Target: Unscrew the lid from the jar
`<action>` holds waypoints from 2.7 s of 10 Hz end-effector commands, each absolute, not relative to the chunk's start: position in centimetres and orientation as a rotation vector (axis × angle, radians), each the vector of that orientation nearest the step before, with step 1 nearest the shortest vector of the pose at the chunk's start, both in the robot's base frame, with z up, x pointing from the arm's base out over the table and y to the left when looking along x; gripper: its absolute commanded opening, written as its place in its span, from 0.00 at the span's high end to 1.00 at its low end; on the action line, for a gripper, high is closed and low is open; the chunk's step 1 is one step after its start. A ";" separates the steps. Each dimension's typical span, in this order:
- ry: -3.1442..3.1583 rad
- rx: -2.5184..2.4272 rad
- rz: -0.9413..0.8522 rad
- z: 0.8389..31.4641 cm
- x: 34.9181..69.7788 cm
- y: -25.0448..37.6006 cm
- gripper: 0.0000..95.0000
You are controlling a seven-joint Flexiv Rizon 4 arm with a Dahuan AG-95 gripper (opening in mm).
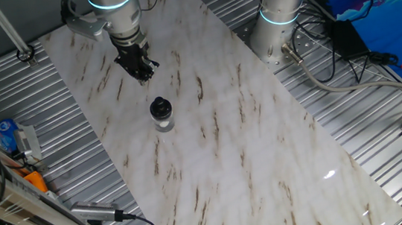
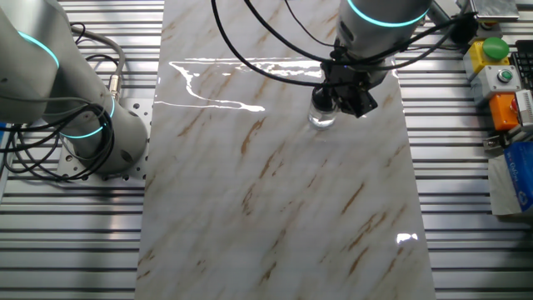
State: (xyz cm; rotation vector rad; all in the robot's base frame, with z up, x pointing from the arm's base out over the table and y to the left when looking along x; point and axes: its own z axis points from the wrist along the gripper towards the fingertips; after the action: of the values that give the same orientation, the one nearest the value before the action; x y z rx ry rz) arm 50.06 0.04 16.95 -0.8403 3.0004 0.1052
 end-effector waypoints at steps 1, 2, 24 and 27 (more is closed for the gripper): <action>2.992 -0.866 0.104 17.1 50.0 0.0 1.00; 2.995 -0.856 0.106 17.3 49.7 0.2 1.00; 3.015 -0.834 0.023 16.4 49.1 6.4 0.00; 3.045 -0.789 0.033 15.5 49.6 7.0 0.00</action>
State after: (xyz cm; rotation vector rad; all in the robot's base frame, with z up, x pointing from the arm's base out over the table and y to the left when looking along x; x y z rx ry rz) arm 49.84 7.13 15.46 -0.7899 3.0487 0.0359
